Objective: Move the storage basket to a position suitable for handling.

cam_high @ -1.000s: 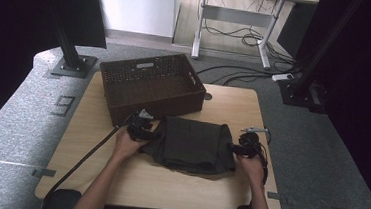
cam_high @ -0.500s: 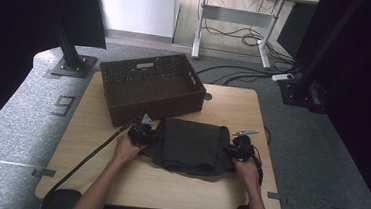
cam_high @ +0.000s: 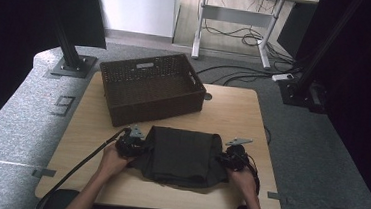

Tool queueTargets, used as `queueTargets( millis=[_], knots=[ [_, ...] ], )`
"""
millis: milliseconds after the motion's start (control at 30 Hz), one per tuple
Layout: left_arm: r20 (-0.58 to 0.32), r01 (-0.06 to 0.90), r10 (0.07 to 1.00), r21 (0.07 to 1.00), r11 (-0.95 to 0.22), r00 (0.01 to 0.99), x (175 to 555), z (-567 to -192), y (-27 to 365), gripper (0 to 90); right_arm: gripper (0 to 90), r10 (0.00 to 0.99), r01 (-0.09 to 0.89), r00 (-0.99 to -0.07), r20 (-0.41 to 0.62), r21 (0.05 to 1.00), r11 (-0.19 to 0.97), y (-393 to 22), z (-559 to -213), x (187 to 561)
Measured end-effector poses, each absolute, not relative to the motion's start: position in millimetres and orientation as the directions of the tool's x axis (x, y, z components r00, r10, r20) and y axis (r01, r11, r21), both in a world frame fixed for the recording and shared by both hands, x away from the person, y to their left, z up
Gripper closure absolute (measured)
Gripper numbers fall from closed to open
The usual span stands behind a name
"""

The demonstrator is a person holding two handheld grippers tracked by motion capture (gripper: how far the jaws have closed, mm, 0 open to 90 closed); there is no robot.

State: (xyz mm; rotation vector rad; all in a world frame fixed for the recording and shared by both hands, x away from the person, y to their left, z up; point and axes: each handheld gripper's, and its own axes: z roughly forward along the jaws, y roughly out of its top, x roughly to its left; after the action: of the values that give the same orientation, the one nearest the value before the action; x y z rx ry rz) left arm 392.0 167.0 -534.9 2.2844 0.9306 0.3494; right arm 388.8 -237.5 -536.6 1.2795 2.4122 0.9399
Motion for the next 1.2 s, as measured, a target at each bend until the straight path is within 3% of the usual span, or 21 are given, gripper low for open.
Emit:
queueTargets(
  millis=[433,1200],
  knots=[
    [-0.030,0.555,0.716,0.654,-0.514,0.698,346,-536,191,66.8,70.8,0.758,0.617,-0.647,0.083,0.641,0.456,-219,-536,360],
    [-0.020,0.532,0.674,0.632,-0.564,0.738,276,-533,204,62.1,69.7,0.685,0.573,-0.726,0.065,0.607,0.550,-204,-533,303]
  ],
)
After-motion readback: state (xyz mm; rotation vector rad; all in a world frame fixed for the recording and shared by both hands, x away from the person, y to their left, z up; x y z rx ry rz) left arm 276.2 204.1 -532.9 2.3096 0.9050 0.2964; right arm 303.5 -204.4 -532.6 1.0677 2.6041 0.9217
